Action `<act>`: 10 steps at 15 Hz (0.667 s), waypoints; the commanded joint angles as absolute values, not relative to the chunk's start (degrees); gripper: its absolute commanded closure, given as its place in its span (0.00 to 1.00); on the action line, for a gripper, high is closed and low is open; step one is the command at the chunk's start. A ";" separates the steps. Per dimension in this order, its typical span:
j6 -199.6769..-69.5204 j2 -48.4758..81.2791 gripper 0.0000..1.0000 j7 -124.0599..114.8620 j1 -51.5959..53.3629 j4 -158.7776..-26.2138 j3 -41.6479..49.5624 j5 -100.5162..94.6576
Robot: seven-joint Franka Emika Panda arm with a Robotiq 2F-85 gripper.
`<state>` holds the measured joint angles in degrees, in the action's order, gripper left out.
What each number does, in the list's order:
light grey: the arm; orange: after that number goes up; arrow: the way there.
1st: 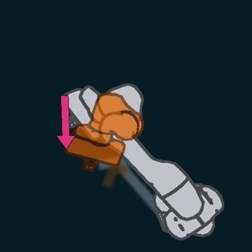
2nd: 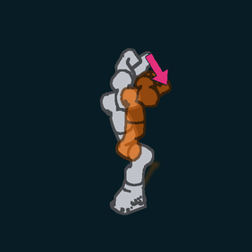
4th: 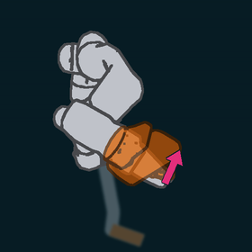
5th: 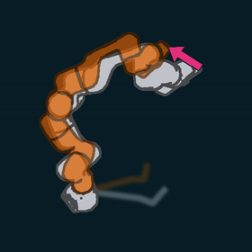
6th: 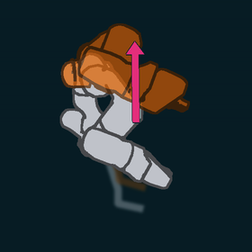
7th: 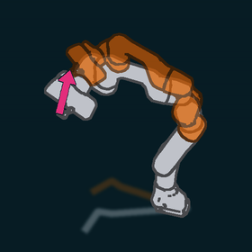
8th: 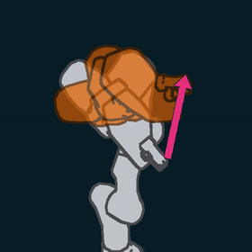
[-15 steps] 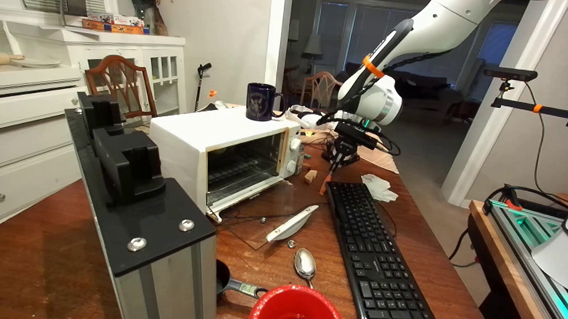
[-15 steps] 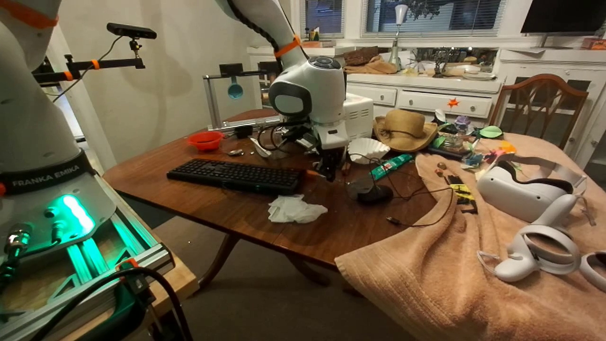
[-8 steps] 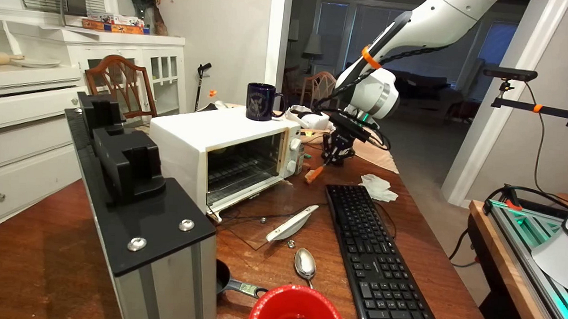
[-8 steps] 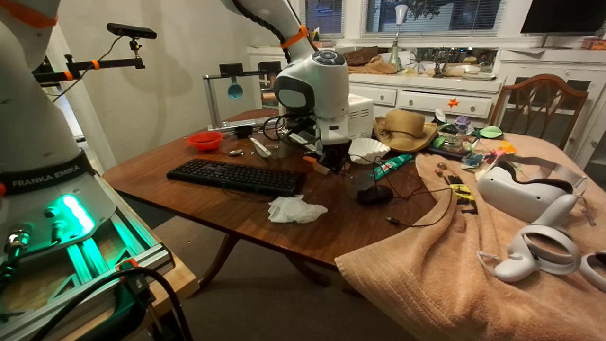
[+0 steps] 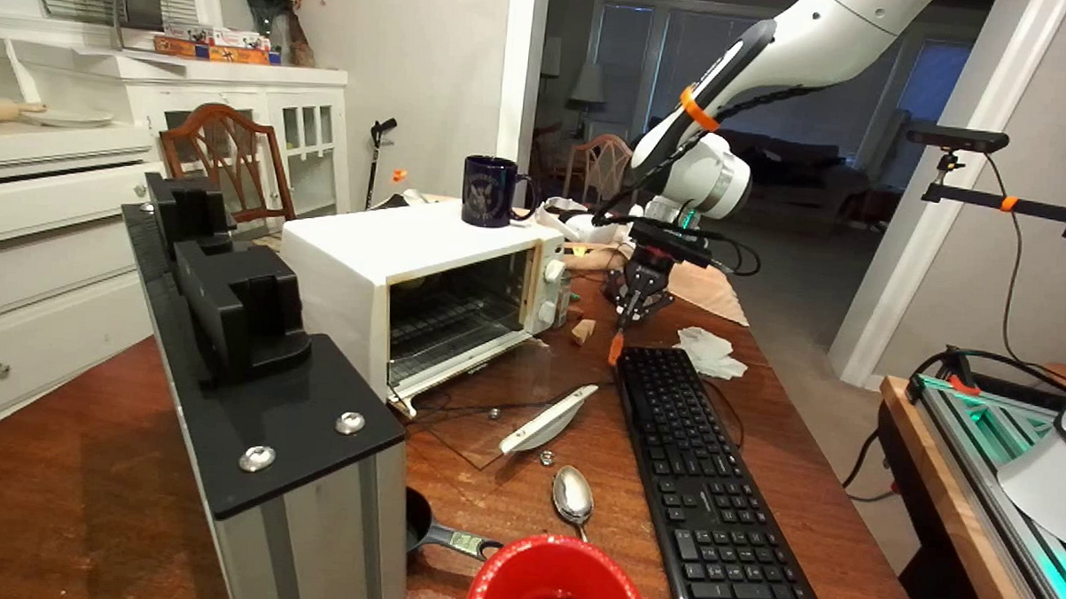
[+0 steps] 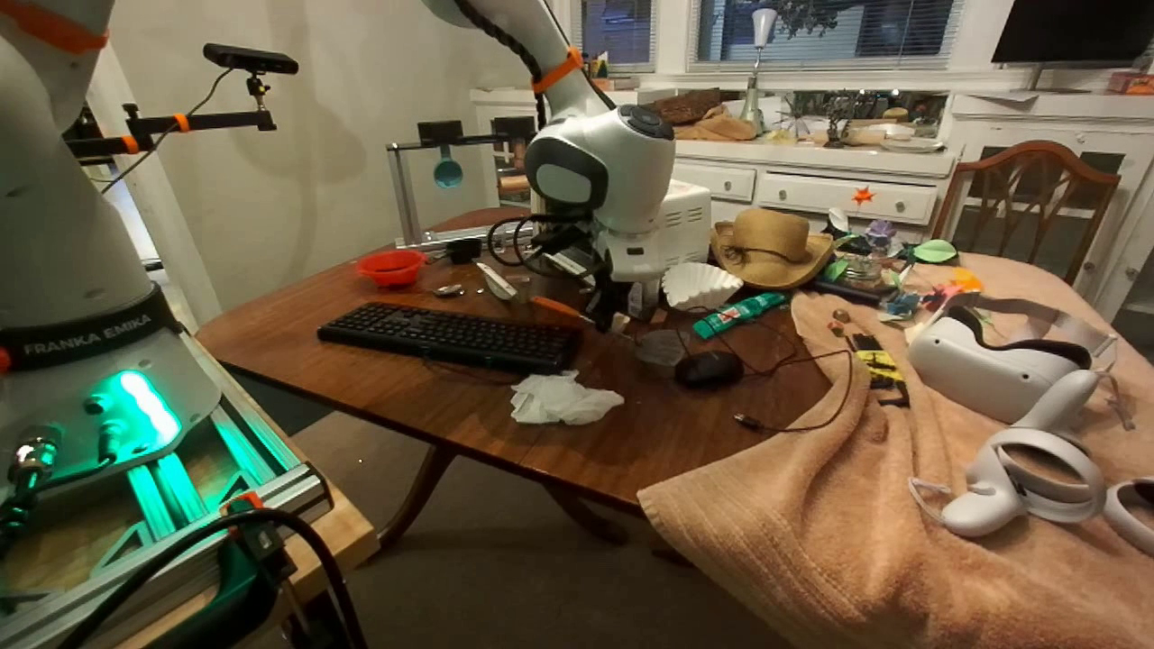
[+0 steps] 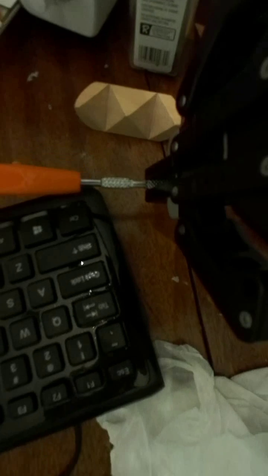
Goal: Move the spatula to the right
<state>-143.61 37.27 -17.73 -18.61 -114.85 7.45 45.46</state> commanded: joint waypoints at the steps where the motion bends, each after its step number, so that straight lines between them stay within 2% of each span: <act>1: -138.28 35.62 0.98 -13.83 -18.57 -114.36 8.98 41.41; 10: -138.69 36.71 0.98 -1.77 -19.28 -112.09 6.64 36.88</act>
<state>-139.90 35.49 -5.43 -18.64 -112.76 7.88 38.45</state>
